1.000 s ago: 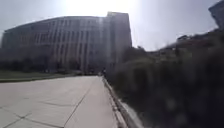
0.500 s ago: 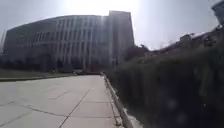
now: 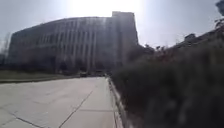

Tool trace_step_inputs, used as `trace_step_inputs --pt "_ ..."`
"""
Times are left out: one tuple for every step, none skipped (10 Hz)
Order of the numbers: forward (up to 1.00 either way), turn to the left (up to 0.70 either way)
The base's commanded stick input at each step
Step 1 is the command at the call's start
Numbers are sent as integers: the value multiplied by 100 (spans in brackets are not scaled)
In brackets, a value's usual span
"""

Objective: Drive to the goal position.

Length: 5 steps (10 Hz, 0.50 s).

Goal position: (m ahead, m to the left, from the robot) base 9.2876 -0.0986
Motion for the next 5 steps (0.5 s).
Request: trace_step_inputs --pt "100 40" --pt "100 40" --pt "100 40" --pt "100 40" --pt "100 34"
